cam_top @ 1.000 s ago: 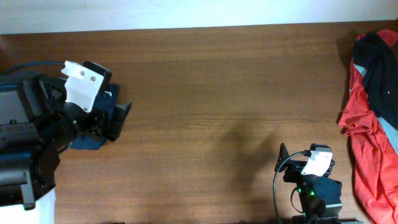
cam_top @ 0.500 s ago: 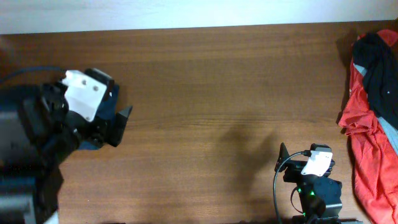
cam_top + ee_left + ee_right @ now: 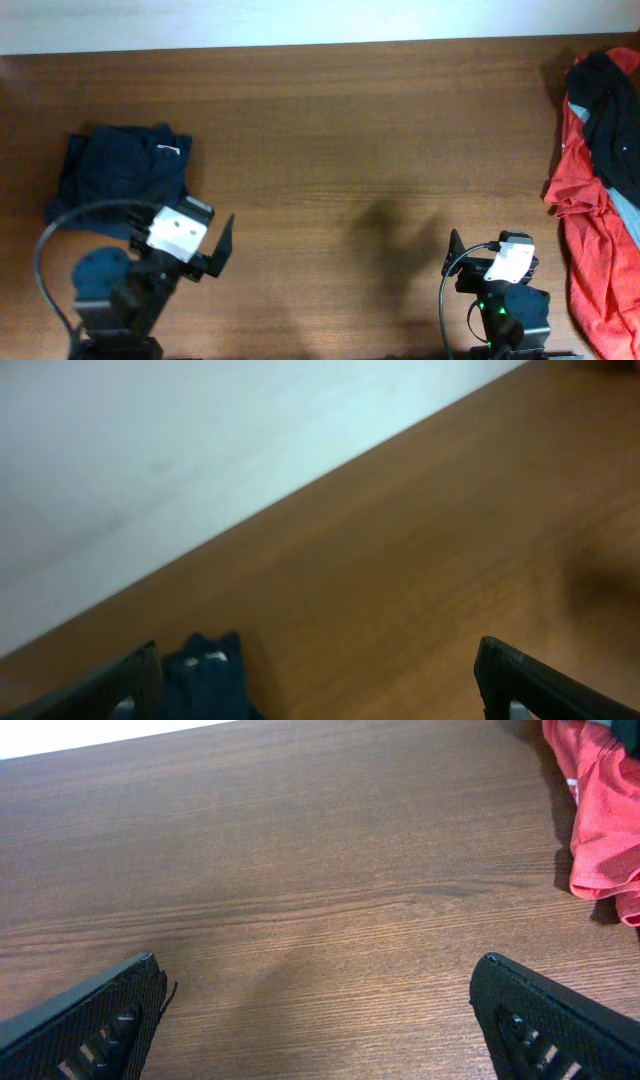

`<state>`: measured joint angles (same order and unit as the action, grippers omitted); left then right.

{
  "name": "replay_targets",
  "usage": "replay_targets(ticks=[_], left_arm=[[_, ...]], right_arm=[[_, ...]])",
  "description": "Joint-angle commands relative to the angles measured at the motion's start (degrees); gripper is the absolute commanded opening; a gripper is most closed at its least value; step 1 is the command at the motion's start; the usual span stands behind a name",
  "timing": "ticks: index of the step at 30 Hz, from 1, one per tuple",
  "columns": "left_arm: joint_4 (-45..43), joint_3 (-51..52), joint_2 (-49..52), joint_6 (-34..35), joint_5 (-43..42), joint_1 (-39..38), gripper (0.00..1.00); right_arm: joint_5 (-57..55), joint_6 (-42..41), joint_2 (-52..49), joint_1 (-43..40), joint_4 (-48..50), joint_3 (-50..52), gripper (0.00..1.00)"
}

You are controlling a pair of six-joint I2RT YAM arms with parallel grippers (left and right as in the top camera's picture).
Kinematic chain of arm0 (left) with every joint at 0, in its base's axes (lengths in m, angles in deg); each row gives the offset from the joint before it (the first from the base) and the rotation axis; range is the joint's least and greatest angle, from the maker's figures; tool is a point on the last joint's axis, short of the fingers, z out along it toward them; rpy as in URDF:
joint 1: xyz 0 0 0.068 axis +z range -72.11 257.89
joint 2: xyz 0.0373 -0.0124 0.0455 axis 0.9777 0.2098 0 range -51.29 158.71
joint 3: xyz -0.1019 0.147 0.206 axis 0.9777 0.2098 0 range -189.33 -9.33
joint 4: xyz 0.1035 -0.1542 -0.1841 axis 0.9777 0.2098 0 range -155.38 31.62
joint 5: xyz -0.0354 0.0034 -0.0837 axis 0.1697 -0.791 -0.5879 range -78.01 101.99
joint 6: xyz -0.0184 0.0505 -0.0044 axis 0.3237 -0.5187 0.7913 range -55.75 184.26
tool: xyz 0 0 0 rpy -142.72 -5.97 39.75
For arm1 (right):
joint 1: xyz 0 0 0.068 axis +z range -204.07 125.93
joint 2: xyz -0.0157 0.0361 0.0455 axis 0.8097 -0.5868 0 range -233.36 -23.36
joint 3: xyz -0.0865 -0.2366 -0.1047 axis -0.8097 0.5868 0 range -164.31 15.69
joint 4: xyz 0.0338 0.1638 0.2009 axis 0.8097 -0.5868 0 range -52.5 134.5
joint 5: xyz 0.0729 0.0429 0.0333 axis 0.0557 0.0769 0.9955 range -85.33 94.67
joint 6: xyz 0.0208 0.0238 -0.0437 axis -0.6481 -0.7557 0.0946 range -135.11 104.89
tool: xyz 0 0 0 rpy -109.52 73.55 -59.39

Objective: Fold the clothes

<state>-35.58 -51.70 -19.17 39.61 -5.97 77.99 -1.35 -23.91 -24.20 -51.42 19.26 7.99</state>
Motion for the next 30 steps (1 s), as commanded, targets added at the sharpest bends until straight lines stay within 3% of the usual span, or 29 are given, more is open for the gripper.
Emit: replay_targets(ticks=[1,12,20,30], left_arm=[[-1.75,8.33,-6.47,-0.59,-0.85,-0.22,0.99],[-9.99,26.82,-24.26,-0.24,-0.94,-0.22,0.99],[-17.90,35.80,-28.50,-0.24,-1.31,-0.22,0.99],[-20.00,39.15,-31.82,-0.26,-0.44,-0.22,0.99]], right_arm=[[0.24,-0.04,0.59,-0.44,-0.09,0.37,0.99],[0.26,-0.04,0.59,-0.44,-0.09,0.39,0.99],[0.24,-0.04,0.59,-0.44,-0.09,0.37,0.99],[0.24,-0.04,0.59,-0.44,-0.09,0.39,0.99]])
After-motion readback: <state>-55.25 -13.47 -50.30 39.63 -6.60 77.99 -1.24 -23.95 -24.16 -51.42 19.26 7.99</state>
